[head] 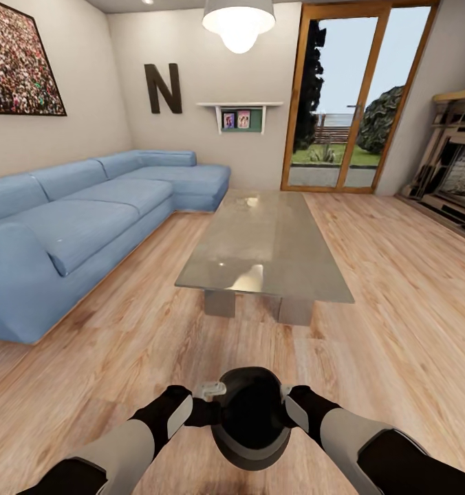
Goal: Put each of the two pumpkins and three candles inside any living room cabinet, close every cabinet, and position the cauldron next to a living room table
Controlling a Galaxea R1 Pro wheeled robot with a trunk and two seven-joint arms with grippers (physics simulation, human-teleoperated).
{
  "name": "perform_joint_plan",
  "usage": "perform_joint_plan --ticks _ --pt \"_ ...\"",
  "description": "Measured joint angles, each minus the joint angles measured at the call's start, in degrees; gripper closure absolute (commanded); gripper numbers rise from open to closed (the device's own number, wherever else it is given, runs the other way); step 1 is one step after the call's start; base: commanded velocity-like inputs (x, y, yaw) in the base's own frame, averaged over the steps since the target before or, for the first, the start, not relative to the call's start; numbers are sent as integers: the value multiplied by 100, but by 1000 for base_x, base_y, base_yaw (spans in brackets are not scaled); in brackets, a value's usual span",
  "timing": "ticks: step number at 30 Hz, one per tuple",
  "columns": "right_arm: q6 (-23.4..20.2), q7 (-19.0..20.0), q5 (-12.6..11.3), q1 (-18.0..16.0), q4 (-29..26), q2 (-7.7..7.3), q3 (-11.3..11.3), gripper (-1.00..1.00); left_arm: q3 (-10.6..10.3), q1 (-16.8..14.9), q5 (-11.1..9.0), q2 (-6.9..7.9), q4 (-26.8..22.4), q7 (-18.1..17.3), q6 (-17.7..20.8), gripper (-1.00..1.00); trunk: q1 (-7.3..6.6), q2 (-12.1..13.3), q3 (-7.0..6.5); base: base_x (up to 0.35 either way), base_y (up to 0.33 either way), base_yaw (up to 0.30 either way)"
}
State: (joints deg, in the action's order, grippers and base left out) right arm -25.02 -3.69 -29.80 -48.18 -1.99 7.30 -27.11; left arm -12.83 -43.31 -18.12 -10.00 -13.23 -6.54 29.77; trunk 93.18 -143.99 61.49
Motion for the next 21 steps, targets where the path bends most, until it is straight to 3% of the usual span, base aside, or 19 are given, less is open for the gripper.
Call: perform_joint_plan --ticks 10,21 --pt "0 0 0 3 0 0 0 -100 0 0 0 0 0 0 -6 -100 -3 0 0 230 0 0" --pt "0 0 0 3 0 0 2 -100 0 0 4 0 0 0 -12 -100 0 0 0 40 0 0"
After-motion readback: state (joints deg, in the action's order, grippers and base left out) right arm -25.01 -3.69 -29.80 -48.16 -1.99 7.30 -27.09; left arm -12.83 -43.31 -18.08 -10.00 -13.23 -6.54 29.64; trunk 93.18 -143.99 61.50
